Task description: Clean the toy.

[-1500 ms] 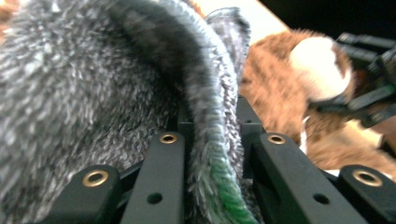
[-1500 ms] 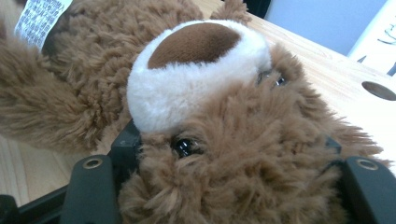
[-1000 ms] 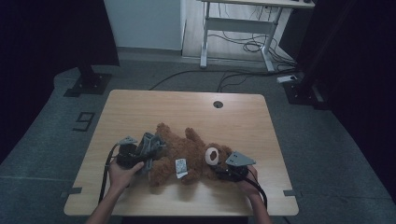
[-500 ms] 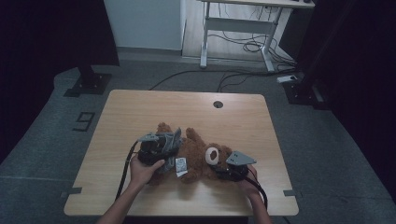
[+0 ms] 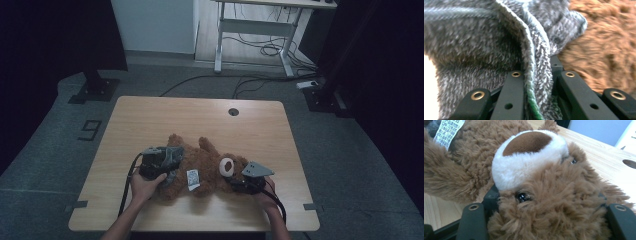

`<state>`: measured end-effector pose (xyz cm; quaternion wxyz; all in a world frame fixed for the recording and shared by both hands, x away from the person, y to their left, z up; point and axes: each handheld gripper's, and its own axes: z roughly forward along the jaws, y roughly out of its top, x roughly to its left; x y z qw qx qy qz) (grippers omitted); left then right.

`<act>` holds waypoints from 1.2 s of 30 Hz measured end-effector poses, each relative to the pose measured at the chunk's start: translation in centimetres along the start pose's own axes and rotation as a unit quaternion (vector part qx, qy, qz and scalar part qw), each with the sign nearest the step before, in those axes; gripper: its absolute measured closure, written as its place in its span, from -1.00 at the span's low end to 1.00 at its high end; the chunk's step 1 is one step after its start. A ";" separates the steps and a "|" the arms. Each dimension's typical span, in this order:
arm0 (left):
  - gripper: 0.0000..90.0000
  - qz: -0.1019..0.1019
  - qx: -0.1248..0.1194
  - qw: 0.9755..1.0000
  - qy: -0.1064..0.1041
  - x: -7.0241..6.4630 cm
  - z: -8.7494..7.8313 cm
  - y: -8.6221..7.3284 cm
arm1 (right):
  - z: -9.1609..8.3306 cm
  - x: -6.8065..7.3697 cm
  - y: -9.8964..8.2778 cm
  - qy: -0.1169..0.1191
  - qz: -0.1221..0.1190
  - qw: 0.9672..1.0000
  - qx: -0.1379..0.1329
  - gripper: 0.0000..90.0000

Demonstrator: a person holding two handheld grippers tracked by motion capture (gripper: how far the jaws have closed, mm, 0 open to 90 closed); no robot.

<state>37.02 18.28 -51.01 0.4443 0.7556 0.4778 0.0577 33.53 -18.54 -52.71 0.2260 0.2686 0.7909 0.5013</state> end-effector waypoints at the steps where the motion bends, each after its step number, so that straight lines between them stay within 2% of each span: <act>1: 0.78 0.002 -0.007 1.000 0.000 0.0 -0.3 0.3 | 0.0 0.0 0.0 0.000 0.002 1.000 0.000 -0.24; 2: 0.78 0.008 -0.020 1.000 -0.001 0.0 -0.7 0.6 | 0.0 -0.1 0.0 0.001 0.003 1.000 -0.002 -0.24; 4: 0.78 0.019 -0.042 0.999 -0.019 -0.3 -1.6 1.6 | 0.0 -0.1 -0.1 0.002 0.004 1.000 -0.002 -0.24; 7: 0.77 0.043 -0.062 0.997 -0.030 -1.3 -2.4 3.2 | 0.0 -0.2 -0.1 0.006 0.007 1.000 0.000 -0.25; 9: 0.77 0.053 -0.061 0.996 -0.030 -1.8 -2.2 4.1 | 0.0 -0.3 -0.1 0.006 0.008 1.000 0.000 -0.25; 13: 0.77 0.042 -0.037 0.998 -0.031 -1.8 0.1 4.7 | 0.0 -0.3 -0.1 0.006 0.009 1.000 0.000 -0.25; 18: 0.77 0.008 -0.013 1.000 -0.025 -0.5 2.2 4.0 | 0.0 -0.4 -0.1 0.006 0.018 1.000 -0.001 -0.25; 20: 0.77 -0.007 0.000 1.000 -0.011 0.2 2.4 3.7 | 0.1 -0.4 -0.1 0.006 0.020 1.000 -0.002 -0.25; 23: 0.77 -0.017 0.027 0.999 0.021 1.2 2.8 3.0 | 0.0 -0.4 -0.1 0.005 0.019 1.000 -0.001 -0.25; 25: 0.76 -0.027 0.038 0.998 0.029 2.0 2.9 2.6 | 0.0 -0.3 -0.1 0.005 0.018 1.000 -0.001 -0.25; 28: 0.76 -0.041 0.045 0.998 0.012 2.6 2.6 2.1 | 0.0 -0.4 -0.1 0.006 0.017 1.000 0.000 -0.25; 29: 0.76 -0.040 0.047 0.998 0.005 2.5 2.4 1.9 | 0.0 -0.4 -0.1 0.006 0.018 1.000 0.000 -0.25; 31: 0.76 -0.023 0.049 0.998 -0.012 2.0 1.8 1.4 | 0.0 -0.4 -0.1 0.006 0.018 1.000 0.000 -0.25; 36: 0.75 -0.019 0.061 0.997 -0.042 1.5 0.8 -0.1 | 0.0 -0.3 -0.1 0.004 0.020 1.000 0.003 -0.25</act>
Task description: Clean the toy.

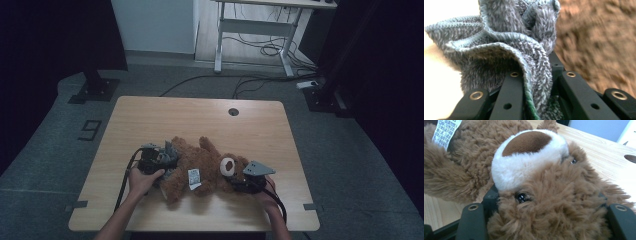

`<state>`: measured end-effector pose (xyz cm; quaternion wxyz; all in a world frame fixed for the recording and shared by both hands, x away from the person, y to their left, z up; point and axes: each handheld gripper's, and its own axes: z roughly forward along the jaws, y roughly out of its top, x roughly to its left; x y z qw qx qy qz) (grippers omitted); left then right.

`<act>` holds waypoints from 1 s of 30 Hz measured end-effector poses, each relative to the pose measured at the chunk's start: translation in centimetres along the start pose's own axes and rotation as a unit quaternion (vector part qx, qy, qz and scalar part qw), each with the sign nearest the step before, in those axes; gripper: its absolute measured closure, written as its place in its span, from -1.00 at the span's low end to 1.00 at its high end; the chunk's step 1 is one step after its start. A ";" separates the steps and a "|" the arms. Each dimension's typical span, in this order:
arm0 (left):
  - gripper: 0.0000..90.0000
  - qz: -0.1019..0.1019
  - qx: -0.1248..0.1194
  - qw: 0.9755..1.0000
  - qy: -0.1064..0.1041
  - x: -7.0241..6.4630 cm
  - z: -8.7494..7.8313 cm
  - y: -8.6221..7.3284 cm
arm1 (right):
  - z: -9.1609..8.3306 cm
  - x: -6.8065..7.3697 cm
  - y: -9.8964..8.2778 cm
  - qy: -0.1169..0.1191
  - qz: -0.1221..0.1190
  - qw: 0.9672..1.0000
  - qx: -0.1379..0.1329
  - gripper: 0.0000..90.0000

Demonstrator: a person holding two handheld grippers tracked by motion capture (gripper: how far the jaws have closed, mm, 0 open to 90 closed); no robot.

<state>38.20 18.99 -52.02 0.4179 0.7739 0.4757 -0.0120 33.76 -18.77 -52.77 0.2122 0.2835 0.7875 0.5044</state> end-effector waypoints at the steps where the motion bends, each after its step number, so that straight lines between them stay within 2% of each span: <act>1: 0.75 -0.001 0.001 1.000 -0.008 -0.1 -0.1 -0.4 | 0.0 0.0 0.0 -0.001 0.002 1.000 0.001 -0.25; 4: 0.74 0.005 0.009 1.000 -0.025 -0.4 0.0 -1.5 | 0.0 0.0 0.0 -0.005 0.006 1.000 0.004 -0.25; 8: 0.73 0.001 0.001 0.999 -0.037 -0.4 -0.4 -2.4 | 0.1 0.1 0.0 -0.008 0.008 1.000 0.005 -0.25; 13: 0.74 0.011 -0.002 0.999 -0.038 -0.6 -1.2 -3.4 | 0.1 0.0 0.0 -0.010 0.011 1.000 0.005 -0.25; 15: 0.74 0.025 -0.016 0.999 -0.014 -0.7 -1.7 -3.6 | 0.1 0.0 0.0 -0.010 0.012 1.000 0.004 -0.27; 17: 0.74 0.037 -0.036 0.999 0.007 -0.7 -2.5 -3.6 | 0.1 0.1 0.0 -0.014 0.010 1.000 0.002 -0.31; 21: 0.74 0.051 -0.079 0.995 0.037 -0.8 -3.9 -3.4 | 0.2 0.2 0.1 -0.022 0.013 1.000 -0.007 -0.52; 22: 0.72 0.050 -0.092 0.994 0.042 -0.8 -4.3 -3.3 | 0.2 0.3 0.2 -0.024 0.016 1.000 -0.010 -0.60; 24: 0.72 0.054 -0.102 0.992 0.045 -0.8 -4.6 -3.3 | 0.1 0.4 0.3 -0.028 0.024 0.999 -0.014 -0.72; 30: 0.74 0.057 -0.115 0.990 0.061 -0.8 -5.4 -3.4 | -0.7 0.6 0.9 -0.036 0.037 0.998 -0.026 -0.78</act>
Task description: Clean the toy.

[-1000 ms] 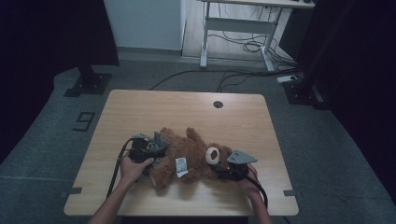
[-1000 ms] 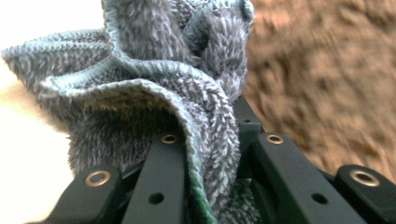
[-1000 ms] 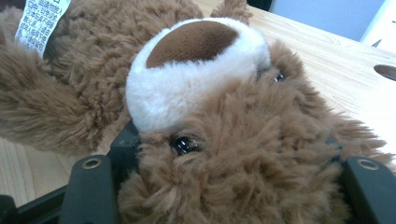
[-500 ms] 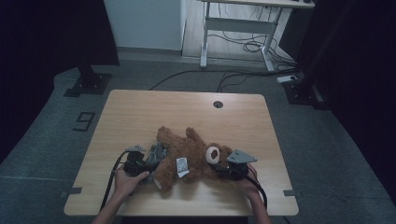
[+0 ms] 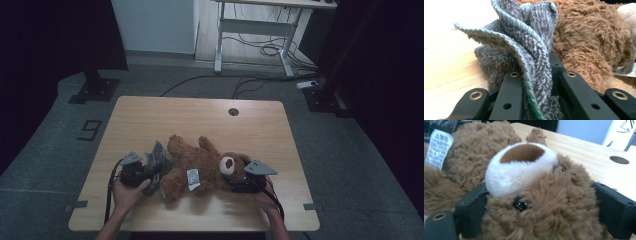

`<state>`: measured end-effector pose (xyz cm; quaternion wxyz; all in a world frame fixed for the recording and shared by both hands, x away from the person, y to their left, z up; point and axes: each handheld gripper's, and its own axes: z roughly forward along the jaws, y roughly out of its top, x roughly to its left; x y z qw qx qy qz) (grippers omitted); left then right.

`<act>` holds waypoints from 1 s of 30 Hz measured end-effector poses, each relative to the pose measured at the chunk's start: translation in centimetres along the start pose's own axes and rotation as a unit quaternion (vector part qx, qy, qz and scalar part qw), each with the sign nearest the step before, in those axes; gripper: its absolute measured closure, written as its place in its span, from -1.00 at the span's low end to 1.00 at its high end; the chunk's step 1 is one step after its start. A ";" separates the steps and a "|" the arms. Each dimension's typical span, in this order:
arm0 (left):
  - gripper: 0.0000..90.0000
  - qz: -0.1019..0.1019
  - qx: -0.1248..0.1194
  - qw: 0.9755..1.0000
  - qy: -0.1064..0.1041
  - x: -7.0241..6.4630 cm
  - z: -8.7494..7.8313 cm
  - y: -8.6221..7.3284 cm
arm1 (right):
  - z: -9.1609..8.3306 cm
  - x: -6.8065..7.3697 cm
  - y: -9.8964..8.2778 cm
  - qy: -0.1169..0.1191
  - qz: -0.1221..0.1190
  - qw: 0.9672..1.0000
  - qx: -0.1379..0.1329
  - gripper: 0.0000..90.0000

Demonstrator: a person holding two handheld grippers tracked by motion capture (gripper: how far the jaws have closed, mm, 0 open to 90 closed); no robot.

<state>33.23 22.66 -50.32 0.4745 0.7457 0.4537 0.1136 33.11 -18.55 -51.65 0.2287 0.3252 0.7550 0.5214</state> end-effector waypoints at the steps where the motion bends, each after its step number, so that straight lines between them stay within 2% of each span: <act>1: 0.75 0.000 -0.001 1.000 0.004 0.1 -0.3 0.0 | -0.2 0.0 0.1 0.001 0.003 1.000 -0.004 -0.77; 4: 0.75 0.001 -0.003 1.000 0.021 0.7 -1.4 -0.2 | -0.8 -0.2 0.3 0.004 0.011 1.000 -0.015 -0.73; 9: 0.74 0.000 0.003 0.998 0.065 1.9 -3.8 -1.5 | -1.3 -0.5 0.2 0.006 0.021 1.000 -0.022 -0.72; 12: 0.73 -0.003 0.015 0.997 0.079 2.6 -5.3 -2.4 | -1.6 -0.8 0.1 0.003 0.025 0.999 -0.023 -0.72; 15: 0.71 -0.009 0.033 0.996 0.083 3.1 -6.2 -3.3 | -1.8 -1.1 0.0 -0.003 0.031 0.999 -0.025 -0.71; 19: 0.65 -0.010 0.047 0.993 0.111 3.6 -6.8 -4.2 | -1.9 -1.2 -0.1 -0.006 0.035 0.999 -0.023 -0.71; 21: 0.54 -0.016 0.053 0.990 0.133 3.9 -6.7 -4.6 | -1.9 -1.3 -0.1 -0.008 0.035 0.999 -0.023 -0.71; 24: 0.23 -0.025 0.058 0.985 0.163 4.5 -6.4 -5.0 | -1.9 -1.4 -0.2 -0.008 0.036 0.999 -0.021 -0.71; 26: -0.03 -0.031 0.060 0.983 0.172 4.5 -6.4 -4.9 | -2.0 -1.4 -0.2 -0.009 0.036 0.999 -0.021 -0.71; 27: -0.18 -0.030 0.058 0.983 0.170 4.4 -6.5 -4.7 | -2.0 -1.4 -0.2 -0.009 0.036 0.999 -0.021 -0.71; 28: -0.28 -0.026 0.053 0.984 0.168 4.2 -6.5 -4.5 | -2.0 -1.4 -0.2 -0.009 0.036 0.999 -0.021 -0.71; 30: -0.40 -0.011 0.041 0.983 0.180 3.6 -6.8 -3.8 | -2.0 -1.4 -0.2 -0.010 0.035 0.999 -0.022 -0.72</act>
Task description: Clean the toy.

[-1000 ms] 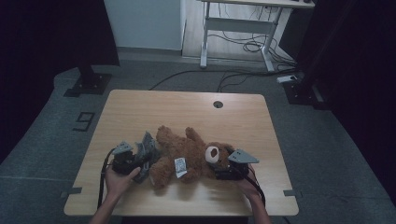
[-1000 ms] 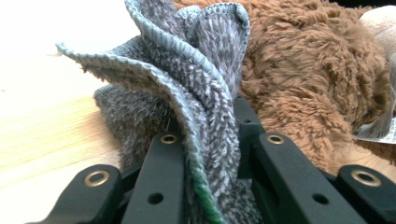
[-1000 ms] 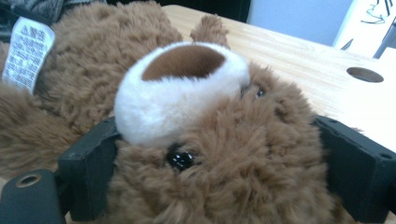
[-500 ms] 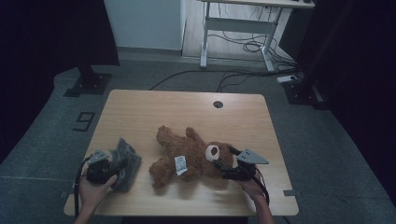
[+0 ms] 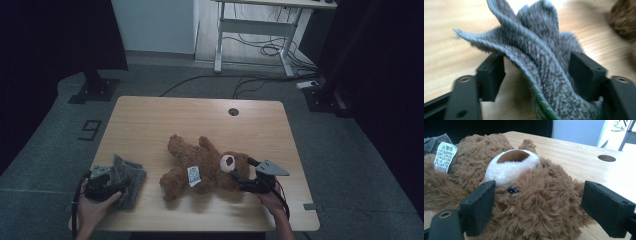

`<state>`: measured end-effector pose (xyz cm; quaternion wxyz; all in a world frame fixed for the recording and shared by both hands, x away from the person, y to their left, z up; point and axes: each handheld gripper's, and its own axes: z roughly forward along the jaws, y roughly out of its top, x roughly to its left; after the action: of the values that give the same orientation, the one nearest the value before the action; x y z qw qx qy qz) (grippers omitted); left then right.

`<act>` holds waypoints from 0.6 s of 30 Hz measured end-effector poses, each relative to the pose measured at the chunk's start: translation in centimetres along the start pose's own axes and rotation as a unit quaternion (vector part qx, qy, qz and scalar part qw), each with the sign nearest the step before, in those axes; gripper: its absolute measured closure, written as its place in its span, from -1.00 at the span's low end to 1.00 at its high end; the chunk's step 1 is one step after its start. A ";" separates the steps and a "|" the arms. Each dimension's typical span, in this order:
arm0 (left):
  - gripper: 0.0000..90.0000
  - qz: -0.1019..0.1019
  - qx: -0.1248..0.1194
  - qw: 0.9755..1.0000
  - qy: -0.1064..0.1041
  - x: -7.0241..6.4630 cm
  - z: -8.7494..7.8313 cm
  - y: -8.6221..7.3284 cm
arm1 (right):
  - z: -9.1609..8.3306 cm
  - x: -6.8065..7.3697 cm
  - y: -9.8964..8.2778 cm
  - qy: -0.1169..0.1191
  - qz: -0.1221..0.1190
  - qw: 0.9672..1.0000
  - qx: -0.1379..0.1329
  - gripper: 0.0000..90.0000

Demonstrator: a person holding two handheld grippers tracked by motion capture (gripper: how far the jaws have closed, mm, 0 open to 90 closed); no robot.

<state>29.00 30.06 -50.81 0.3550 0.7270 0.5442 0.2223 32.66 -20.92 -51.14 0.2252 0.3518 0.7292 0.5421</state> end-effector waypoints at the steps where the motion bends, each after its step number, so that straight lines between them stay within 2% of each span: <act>1: -0.44 0.004 -0.011 1.000 0.005 -0.3 -0.3 0.4 | 0.0 0.0 0.0 -0.001 0.000 1.000 0.000 -0.72; 5: -0.49 0.005 -0.059 0.998 -0.007 -0.8 -1.5 1.9 | -0.2 0.1 0.1 -0.003 -0.001 1.000 0.000 -0.72; 11: -0.49 0.016 -0.109 0.993 -0.039 -1.7 -2.5 3.5 | -0.3 -0.1 0.1 -0.005 -0.001 1.000 -0.001 -0.72; 15: -0.48 0.037 -0.124 0.990 -0.055 -3.2 -2.6 4.5 | -0.4 -0.1 0.1 -0.007 -0.004 1.000 -0.003 -0.71; 18: -0.46 0.050 -0.119 0.989 -0.075 -4.4 -2.4 5.2 | -0.6 0.0 0.2 -0.009 -0.006 1.000 -0.005 -0.71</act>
<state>29.19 25.79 -45.04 0.4676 0.7204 0.4483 0.2478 32.26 -21.33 -50.79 0.2366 0.3511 0.7268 0.5408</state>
